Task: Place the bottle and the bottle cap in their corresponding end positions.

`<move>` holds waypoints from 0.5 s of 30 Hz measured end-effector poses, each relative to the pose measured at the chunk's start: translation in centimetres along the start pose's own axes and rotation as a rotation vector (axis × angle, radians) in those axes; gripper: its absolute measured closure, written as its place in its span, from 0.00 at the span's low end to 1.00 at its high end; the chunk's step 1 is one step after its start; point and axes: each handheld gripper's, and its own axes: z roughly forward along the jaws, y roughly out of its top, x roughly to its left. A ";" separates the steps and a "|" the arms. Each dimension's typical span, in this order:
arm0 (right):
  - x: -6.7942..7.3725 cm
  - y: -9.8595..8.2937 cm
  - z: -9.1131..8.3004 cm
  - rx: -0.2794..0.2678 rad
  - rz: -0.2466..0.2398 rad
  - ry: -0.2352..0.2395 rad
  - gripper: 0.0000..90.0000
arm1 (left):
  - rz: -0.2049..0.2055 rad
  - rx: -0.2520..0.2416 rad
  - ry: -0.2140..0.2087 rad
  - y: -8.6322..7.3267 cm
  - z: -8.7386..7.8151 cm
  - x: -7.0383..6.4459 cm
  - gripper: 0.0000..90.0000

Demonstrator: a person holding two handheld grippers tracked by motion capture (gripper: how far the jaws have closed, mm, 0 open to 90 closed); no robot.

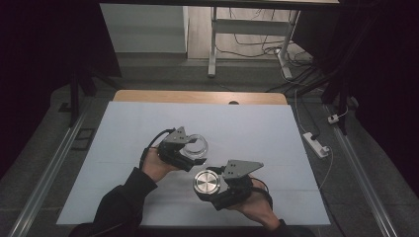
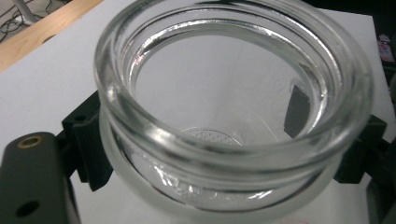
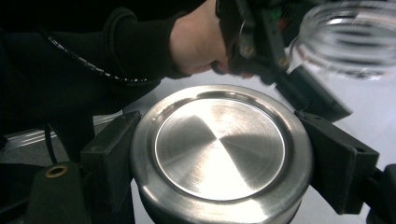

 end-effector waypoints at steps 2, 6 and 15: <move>0.1 -0.4 0.2 0.005 0.007 -0.003 0.21 | -0.001 -0.002 0.003 0.1 0.2 0.2 0.17; 0.2 -1.1 0.6 0.015 0.012 -0.008 0.21 | 0.000 0.001 0.014 0.2 0.6 0.6 0.17; 0.0 -2.1 1.3 0.029 0.022 -0.023 0.21 | -0.012 -0.001 0.032 0.2 1.4 1.6 0.17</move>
